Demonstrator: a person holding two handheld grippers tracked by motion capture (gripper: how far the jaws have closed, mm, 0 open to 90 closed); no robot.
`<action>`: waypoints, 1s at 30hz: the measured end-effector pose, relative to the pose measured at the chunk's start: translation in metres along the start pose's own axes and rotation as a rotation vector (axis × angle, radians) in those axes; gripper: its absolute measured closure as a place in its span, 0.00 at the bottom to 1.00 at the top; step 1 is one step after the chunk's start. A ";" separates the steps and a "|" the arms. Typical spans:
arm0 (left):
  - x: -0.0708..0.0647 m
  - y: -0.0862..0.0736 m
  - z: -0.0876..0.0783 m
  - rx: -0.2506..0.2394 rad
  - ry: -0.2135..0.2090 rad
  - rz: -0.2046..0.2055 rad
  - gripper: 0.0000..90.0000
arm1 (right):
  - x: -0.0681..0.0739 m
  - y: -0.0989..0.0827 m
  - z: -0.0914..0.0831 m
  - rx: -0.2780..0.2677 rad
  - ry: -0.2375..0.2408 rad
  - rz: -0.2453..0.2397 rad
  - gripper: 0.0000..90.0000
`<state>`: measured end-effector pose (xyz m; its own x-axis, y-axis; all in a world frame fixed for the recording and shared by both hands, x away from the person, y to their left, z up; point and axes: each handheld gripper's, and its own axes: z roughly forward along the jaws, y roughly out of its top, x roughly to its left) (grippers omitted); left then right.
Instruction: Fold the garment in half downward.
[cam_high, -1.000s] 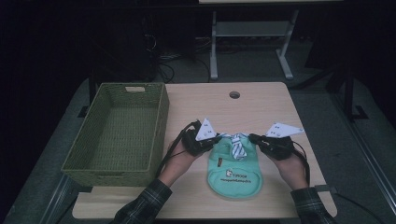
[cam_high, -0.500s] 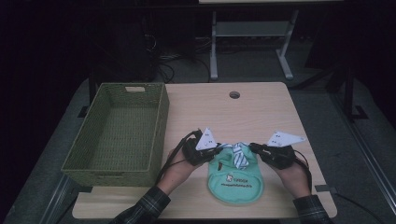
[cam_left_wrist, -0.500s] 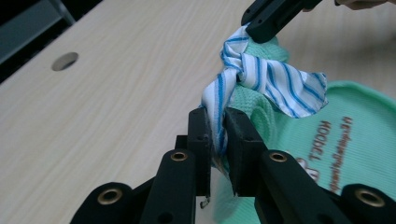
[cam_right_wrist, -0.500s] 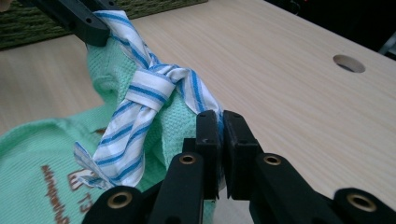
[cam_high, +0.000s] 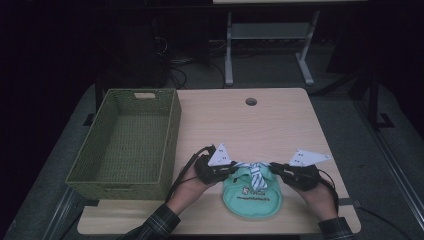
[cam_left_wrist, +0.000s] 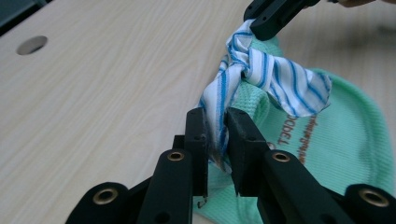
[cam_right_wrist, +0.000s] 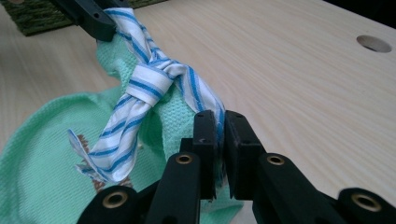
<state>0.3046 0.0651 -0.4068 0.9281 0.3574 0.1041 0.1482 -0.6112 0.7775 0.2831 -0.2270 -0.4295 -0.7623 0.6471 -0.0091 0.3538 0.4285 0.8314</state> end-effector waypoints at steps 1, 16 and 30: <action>-0.001 -0.001 0.000 0.002 -0.002 0.000 0.86 | 0.001 -0.001 -0.001 0.002 0.004 0.004 0.92; -0.012 -0.013 0.000 0.056 -0.085 -0.034 0.81 | 0.013 -0.015 -0.010 0.020 0.068 0.003 0.90; -0.027 -0.023 -0.003 0.069 -0.158 -0.074 0.77 | 0.024 -0.026 -0.020 0.031 0.134 0.007 0.86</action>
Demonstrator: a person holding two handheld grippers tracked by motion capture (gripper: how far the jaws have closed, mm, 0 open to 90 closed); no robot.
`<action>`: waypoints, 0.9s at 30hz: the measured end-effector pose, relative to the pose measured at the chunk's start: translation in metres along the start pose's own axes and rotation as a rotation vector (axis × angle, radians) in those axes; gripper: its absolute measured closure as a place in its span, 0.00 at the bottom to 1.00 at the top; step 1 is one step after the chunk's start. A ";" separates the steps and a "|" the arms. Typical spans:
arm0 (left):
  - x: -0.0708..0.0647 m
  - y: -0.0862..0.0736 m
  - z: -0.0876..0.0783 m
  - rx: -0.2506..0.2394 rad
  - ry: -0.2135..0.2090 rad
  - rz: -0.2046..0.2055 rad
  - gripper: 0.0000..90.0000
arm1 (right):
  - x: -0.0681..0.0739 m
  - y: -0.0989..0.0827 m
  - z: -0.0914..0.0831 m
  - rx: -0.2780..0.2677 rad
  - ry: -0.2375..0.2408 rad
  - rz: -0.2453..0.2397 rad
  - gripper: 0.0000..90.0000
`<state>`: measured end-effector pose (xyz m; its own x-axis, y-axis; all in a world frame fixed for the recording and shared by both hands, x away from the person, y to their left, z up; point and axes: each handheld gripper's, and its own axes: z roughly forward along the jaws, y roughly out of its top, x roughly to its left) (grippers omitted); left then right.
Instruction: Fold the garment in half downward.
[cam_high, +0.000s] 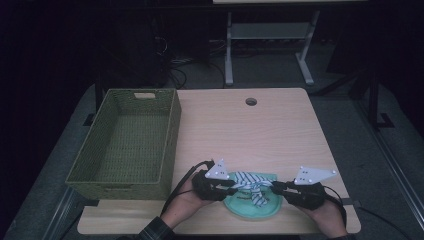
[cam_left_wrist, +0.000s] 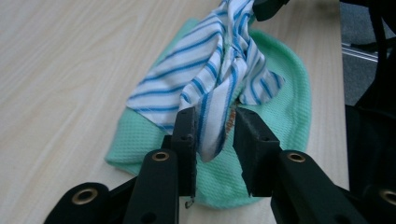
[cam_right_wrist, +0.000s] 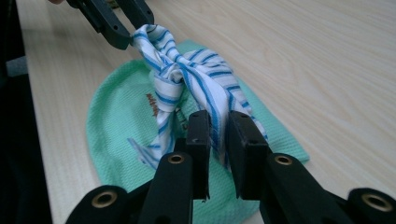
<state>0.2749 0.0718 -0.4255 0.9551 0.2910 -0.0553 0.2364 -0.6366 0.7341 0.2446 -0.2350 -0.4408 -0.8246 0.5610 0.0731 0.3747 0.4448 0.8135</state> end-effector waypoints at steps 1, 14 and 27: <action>0.000 0.000 0.000 0.000 0.000 0.000 0.77 | 0.000 -0.001 -0.001 0.000 0.004 0.004 0.86; -0.008 -0.006 -0.012 -0.003 -0.020 -0.005 0.76 | 0.005 -0.004 -0.011 -0.034 0.042 0.003 0.85; 0.010 0.003 -0.017 -0.020 0.015 -0.090 0.99 | -0.026 0.012 -0.016 -0.038 -0.017 0.036 1.00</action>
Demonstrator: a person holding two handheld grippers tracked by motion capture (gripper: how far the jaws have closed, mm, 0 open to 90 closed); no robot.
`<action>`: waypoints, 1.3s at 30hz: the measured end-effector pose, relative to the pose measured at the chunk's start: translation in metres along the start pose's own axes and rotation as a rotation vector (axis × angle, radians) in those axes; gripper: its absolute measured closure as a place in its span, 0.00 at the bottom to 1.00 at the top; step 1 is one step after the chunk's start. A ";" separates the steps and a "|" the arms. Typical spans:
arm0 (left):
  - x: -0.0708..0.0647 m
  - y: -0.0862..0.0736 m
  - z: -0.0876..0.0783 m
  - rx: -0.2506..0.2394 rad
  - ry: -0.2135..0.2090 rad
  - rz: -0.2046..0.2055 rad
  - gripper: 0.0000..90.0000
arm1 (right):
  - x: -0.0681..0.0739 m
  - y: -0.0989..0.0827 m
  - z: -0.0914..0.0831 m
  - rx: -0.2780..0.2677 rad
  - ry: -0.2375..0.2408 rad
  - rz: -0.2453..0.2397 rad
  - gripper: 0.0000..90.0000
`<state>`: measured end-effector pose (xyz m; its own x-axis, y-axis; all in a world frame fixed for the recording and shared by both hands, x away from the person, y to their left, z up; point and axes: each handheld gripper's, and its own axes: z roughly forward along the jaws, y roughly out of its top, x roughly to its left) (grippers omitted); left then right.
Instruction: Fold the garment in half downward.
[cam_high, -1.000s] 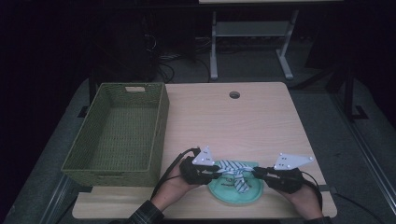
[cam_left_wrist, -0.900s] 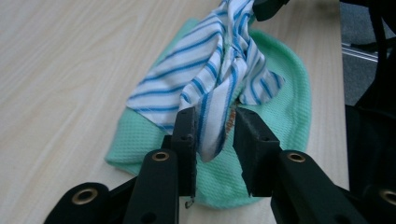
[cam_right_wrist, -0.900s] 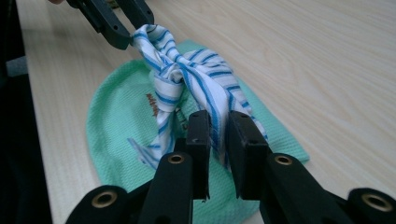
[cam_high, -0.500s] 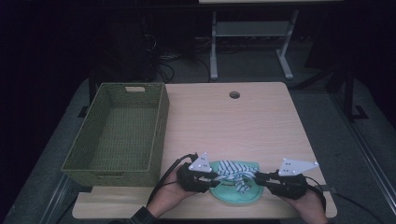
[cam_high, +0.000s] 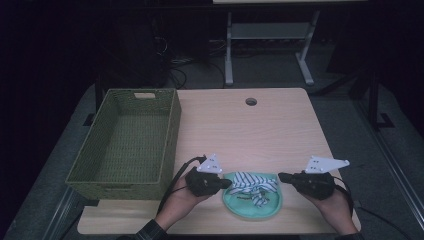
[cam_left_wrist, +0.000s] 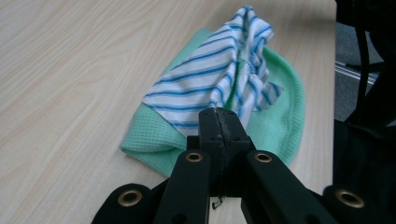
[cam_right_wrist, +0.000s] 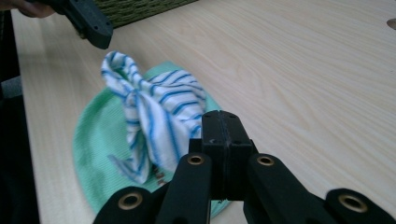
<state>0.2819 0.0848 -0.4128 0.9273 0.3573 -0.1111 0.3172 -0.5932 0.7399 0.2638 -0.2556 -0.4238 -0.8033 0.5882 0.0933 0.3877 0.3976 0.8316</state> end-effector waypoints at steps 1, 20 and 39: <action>0.002 0.001 0.002 0.009 0.006 0.001 0.99 | -0.002 0.001 0.002 0.006 -0.004 0.003 1.00; 0.029 -0.001 0.056 0.160 0.069 0.016 0.99 | -0.021 -0.013 0.062 0.217 0.036 0.015 1.00; 0.085 0.011 0.065 0.137 0.192 -0.031 0.99 | -0.052 0.015 0.099 0.203 -0.050 0.023 1.00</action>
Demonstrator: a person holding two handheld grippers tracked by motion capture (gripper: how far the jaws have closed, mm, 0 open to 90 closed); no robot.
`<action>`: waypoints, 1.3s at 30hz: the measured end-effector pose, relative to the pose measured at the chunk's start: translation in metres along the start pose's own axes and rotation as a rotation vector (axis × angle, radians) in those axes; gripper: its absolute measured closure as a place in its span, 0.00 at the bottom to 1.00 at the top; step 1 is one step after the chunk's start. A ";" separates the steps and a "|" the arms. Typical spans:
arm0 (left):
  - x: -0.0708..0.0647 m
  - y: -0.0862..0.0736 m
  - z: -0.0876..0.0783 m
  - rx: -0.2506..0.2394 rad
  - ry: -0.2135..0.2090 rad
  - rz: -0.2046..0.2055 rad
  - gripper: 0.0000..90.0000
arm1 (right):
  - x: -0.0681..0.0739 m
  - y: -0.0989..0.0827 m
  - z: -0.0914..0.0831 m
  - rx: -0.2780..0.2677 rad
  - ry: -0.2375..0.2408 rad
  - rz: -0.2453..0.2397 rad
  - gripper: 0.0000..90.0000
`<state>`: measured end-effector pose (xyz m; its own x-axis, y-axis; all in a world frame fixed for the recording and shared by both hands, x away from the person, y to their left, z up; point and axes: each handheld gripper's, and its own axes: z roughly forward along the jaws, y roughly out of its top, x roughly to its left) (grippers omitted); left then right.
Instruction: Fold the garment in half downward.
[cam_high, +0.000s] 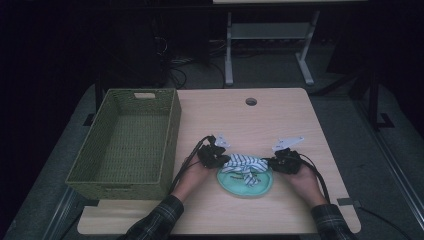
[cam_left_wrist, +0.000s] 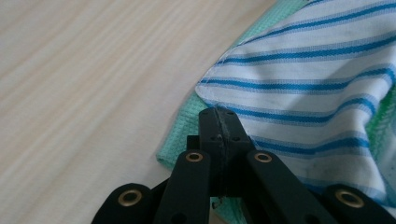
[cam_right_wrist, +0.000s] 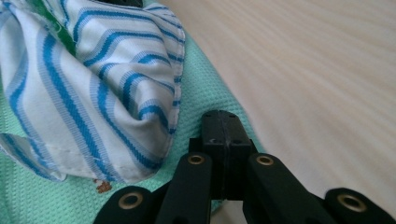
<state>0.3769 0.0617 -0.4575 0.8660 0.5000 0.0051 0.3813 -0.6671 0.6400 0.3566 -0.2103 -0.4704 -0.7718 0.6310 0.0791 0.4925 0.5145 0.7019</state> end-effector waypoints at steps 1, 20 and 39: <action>0.004 0.001 -0.001 -0.008 0.010 0.001 0.99 | -0.001 0.003 0.001 -0.004 -0.011 -0.006 1.00; -0.017 0.006 -0.031 -0.067 -0.107 0.002 0.96 | 0.016 0.012 -0.035 -0.141 0.068 -0.019 1.00; -0.045 -0.007 -0.035 -0.004 -0.190 0.073 0.95 | 0.051 0.002 -0.041 -0.098 0.130 -0.105 1.00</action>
<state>0.3239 0.0631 -0.4358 0.9369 0.3370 -0.0929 0.3142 -0.6954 0.6463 0.3020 -0.2011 -0.4366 -0.8655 0.4931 0.0881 0.3698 0.5105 0.7763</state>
